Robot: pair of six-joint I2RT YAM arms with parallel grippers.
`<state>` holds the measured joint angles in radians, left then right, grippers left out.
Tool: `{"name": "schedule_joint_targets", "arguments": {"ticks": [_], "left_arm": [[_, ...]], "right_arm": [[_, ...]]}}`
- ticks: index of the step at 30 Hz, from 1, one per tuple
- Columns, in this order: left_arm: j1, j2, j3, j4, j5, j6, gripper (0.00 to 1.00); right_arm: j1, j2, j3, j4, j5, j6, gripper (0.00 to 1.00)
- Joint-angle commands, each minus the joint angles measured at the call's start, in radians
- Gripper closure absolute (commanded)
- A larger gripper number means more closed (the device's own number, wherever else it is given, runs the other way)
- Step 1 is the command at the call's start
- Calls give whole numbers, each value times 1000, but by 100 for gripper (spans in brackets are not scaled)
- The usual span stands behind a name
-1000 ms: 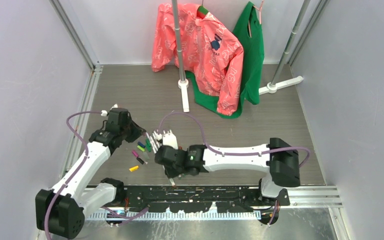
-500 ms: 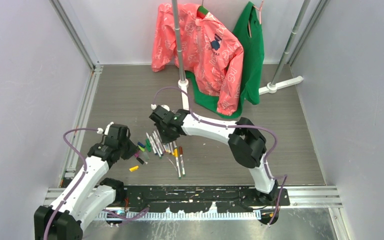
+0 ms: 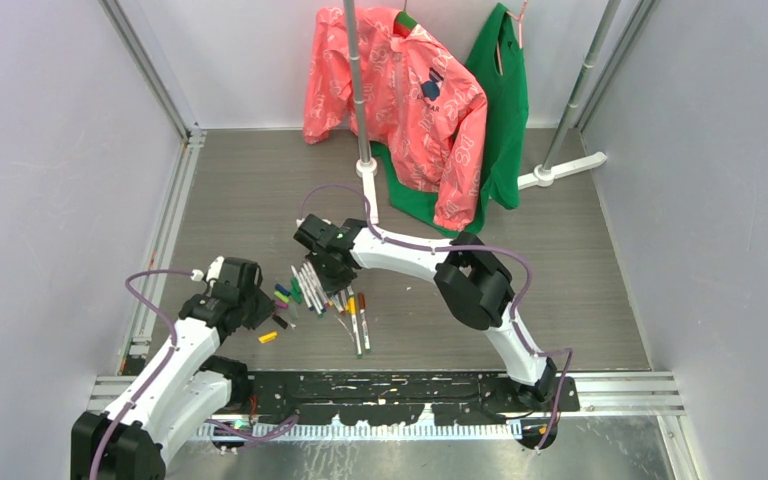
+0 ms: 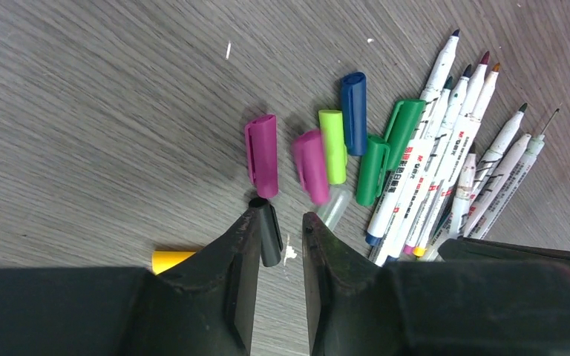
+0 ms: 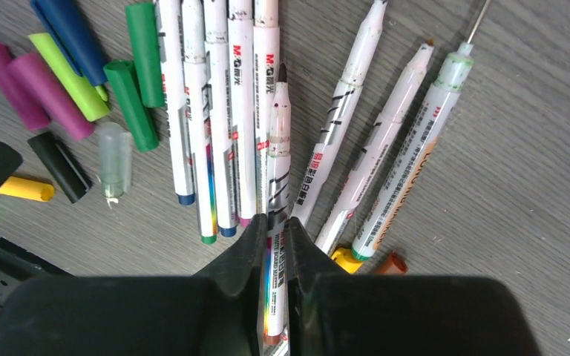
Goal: Open the pen caps
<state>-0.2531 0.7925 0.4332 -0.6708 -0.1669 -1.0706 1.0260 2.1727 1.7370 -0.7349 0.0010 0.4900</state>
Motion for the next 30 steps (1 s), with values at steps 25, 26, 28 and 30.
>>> {"name": "schedule_joint_targets", "arguments": {"ticks": [25,26,28,30], "left_arm": [[5,-100,152,-146,-46,-4,64],[5,-105,156,-147,-43,-3,64],[5,-120,160,-144,-40,-5,64],[4,-133,165,-142,-34,-8,64]], "right_arm": [[-7,-140,49,-59,78,-1,68],[-8,-151,39,-62,84,1,68],[-8,-183,11,-60,99,8,68],[-7,-225,-30,-54,114,16,67]]}}
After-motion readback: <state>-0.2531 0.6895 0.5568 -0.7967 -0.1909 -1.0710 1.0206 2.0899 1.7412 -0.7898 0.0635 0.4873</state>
